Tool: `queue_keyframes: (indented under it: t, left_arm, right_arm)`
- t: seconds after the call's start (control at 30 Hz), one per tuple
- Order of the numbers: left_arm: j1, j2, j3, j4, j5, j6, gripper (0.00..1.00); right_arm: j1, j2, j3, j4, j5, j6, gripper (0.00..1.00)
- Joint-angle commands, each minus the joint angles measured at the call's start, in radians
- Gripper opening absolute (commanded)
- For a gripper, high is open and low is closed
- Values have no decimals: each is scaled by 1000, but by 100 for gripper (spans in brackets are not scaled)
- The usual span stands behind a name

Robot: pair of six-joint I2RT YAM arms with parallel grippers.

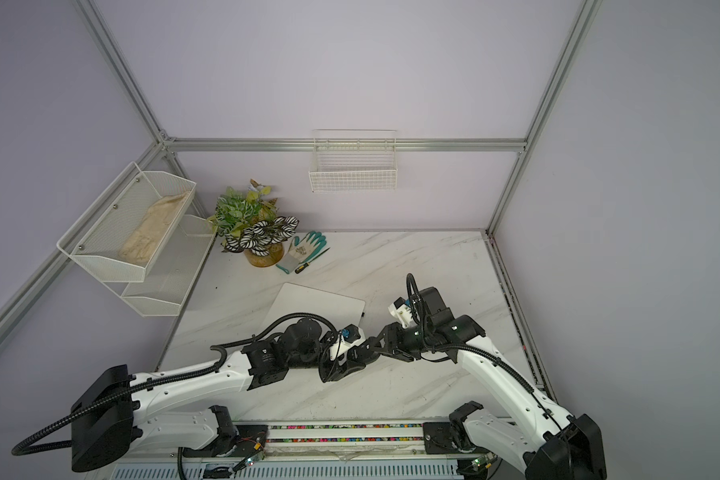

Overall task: Insert the wireless mouse receiver into the laptop
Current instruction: Close the lid on the mouse.

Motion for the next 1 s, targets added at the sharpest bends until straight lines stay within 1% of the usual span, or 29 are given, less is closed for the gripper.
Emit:
queue_keyframes:
  t: [0.0,0.53,0.87,0.97]
  left_arm:
    - [5,-29,42,55,-10,5,33]
    - [3,-27,39,63,-9,2,33]
    - [4,-27,38,65,-9,1,33]
    - [5,-30,39,65,-11,2,33]
  right_arm:
    - [5,-5,5,2,23,-6,49]
    - [5,-22,31,-29,46,-15,44]
    - [5,-20,16,-16,47,-13,51]
    - [5,-22,9,-9,46,-8,51]
